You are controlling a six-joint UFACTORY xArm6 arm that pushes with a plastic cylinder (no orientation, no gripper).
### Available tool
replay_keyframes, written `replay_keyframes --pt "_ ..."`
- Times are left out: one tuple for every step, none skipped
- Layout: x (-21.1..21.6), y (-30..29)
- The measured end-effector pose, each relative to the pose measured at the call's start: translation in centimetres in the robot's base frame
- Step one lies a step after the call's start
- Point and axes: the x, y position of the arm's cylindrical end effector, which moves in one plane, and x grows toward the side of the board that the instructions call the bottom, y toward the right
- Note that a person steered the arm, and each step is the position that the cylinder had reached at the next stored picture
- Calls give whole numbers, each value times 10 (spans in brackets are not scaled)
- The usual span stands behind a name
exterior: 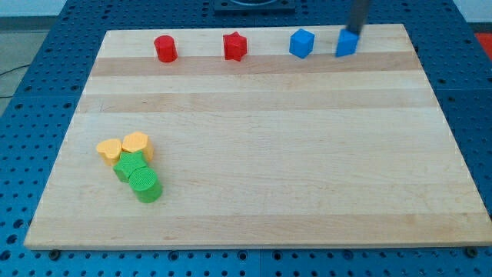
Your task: Push the red circle close to the red star
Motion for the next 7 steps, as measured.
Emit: replay_keyframes --pt "39 -2" --pt "49 44" --pt "70 47" --pt "56 5" --pt "20 -42" --pt "-5 -55" --pt "-11 -68"
